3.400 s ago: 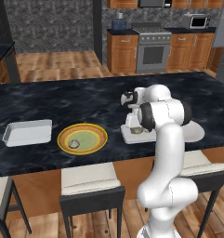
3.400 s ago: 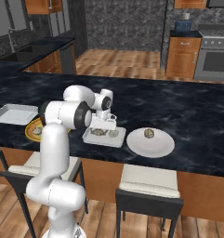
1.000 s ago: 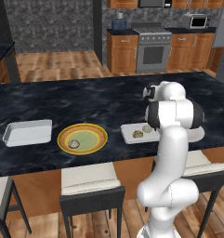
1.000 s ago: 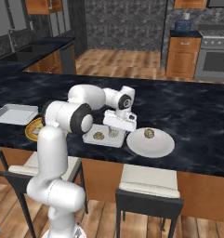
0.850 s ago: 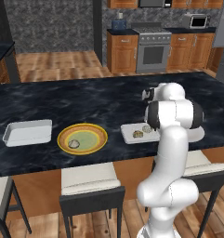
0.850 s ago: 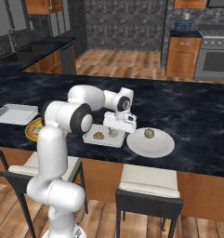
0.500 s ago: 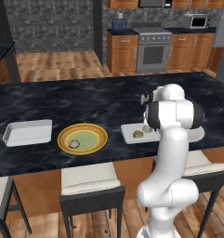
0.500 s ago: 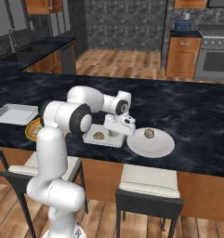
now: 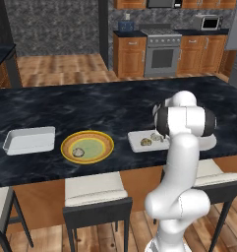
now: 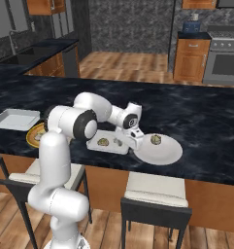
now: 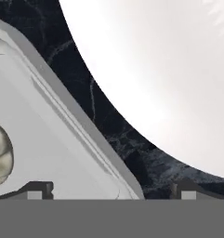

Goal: Place two dumplings into each of the tupperware containers and then place the containers in the fridge.

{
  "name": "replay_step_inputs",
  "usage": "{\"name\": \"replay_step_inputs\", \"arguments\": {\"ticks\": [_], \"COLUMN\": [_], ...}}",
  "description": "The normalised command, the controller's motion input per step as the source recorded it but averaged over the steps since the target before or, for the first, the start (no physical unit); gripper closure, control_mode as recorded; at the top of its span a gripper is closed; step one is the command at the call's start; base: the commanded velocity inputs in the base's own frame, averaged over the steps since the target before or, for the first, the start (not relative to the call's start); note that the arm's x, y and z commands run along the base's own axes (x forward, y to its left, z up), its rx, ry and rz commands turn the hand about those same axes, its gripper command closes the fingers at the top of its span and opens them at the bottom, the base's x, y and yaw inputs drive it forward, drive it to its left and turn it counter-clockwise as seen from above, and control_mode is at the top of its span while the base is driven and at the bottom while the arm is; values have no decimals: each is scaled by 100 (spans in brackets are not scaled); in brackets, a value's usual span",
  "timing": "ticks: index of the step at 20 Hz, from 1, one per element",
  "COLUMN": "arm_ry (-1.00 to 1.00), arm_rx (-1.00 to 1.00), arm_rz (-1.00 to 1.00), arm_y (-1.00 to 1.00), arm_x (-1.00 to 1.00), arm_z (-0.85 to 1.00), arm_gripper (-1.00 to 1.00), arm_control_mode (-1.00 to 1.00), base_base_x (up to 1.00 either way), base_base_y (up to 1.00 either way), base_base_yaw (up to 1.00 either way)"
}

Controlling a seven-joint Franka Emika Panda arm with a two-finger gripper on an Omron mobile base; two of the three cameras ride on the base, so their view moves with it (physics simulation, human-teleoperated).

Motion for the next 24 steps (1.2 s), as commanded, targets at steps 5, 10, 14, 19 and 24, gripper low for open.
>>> {"name": "replay_step_inputs", "arguments": {"ticks": [5, 10, 14, 19, 24], "arm_ry": [-8, -7, -6, -7, -3], "arm_rx": [-9, -4, 0, 0, 0], "arm_rz": [-10, -2, 0, 0, 0], "arm_y": [10, 4, -3, -11, -7], "arm_x": [17, 10, -12, -31, -38], "arm_z": [-13, -11, -6, 0, 0], "arm_gripper": [-100, -100, -100, -100, -100], "arm_control_mode": [-100, -100, -100, -100, -100], "base_base_x": [0, 0, 0, 0, 0], "base_base_y": [0, 0, 0, 0, 0], "base_base_yaw": [0, 0, 0, 0, 0]}}
